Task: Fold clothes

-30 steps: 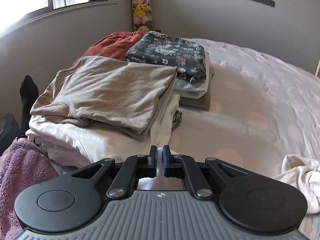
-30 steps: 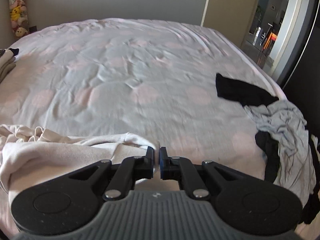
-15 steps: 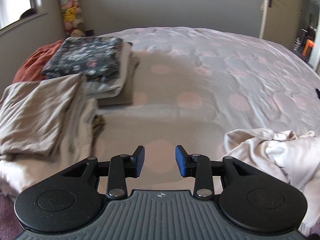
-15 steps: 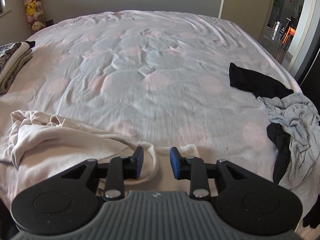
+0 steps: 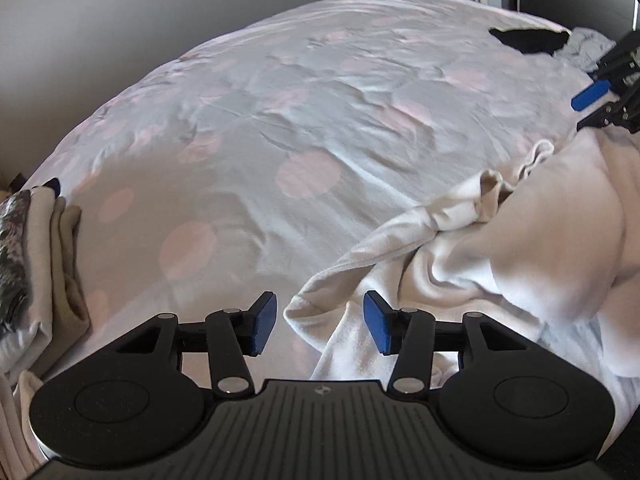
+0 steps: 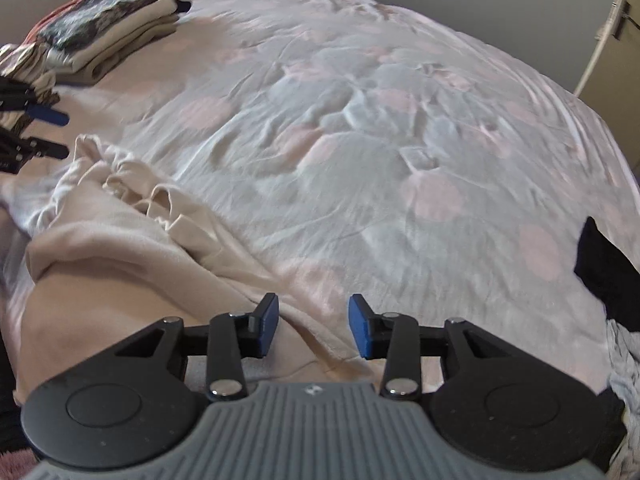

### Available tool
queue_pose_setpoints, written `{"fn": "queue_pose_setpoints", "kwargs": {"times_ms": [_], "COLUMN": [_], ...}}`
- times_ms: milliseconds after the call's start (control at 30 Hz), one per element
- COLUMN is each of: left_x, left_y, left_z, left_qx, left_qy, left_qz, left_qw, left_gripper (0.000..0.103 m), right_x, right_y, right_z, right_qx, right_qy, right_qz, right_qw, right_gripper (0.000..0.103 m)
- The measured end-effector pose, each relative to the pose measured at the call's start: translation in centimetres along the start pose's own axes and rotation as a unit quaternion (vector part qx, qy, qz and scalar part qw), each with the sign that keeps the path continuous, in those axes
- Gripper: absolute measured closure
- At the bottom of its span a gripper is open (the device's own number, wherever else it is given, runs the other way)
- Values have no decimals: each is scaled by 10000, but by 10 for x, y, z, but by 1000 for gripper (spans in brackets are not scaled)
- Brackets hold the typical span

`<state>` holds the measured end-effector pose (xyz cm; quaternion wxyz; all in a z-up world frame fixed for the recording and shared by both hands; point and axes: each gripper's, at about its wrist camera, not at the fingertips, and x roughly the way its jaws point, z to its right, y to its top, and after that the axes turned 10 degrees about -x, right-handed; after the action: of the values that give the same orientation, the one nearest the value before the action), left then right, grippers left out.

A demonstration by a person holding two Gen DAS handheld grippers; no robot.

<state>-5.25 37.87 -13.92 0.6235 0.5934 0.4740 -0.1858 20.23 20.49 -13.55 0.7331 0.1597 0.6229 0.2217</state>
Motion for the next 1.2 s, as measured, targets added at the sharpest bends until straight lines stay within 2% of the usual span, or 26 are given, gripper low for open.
{"fn": "queue_pose_setpoints", "kwargs": {"times_ms": [133, 233, 300, 367, 433, 500, 533, 567, 733, 867, 1033, 1200], "left_x": [20, 31, 36, 41, 45, 45, 45, 41, 2, -51, -137, -235], "left_y": [0, 3, 8, 13, 16, 17, 17, 17, 31, 53, 78, 94], "left_z": [5, 5, 4, 2, -1, -6, -8, -10, -25, -41, -53, -47], "left_qx": [481, 594, 571, 521, 432, 197, 74, -39, -535, -876, -1150, -1101], "left_qy": [-11, -54, -79, -65, -143, -325, -419, -359, -80, 320, 648, 881], "left_qz": [-203, -206, -186, -199, -283, -349, -381, -320, 169, 768, 1713, 2732], "left_qw": [9986, 9980, 9982, 9984, 9986, 9987, 9984, 9988, 9984, 9927, 9763, 9516], "left_gripper": [54, 53, 53, 53, 54, 80, 88, 99, 100, 101, 100, 100], "right_x": [12, 21, 26, 32, 34, 34, 32, 30, -3, -52, -133, -219], "right_y": [-1, -1, -2, -3, -8, -11, -12, -13, 5, 37, 77, 98], "right_z": [-5, -5, -2, 2, 6, 9, 10, 10, 11, 14, 5, -12], "right_qx": [-733, -937, -867, -759, -640, -481, -365, -249, -13, 1, -132, -61], "right_qy": [351, 348, 314, 239, 208, 192, 181, 171, -621, -1420, -2281, -3001], "right_qz": [-174, -227, -249, -314, -383, -386, -329, -273, 175, 793, 1662, 2410], "right_qw": [9965, 9947, 9954, 9963, 9970, 9979, 9986, 9992, 9979, 9867, 9593, 9229], "right_gripper": [57, 56, 59, 70, 77, 85, 98, 98, 98, 98, 99, 99]}}
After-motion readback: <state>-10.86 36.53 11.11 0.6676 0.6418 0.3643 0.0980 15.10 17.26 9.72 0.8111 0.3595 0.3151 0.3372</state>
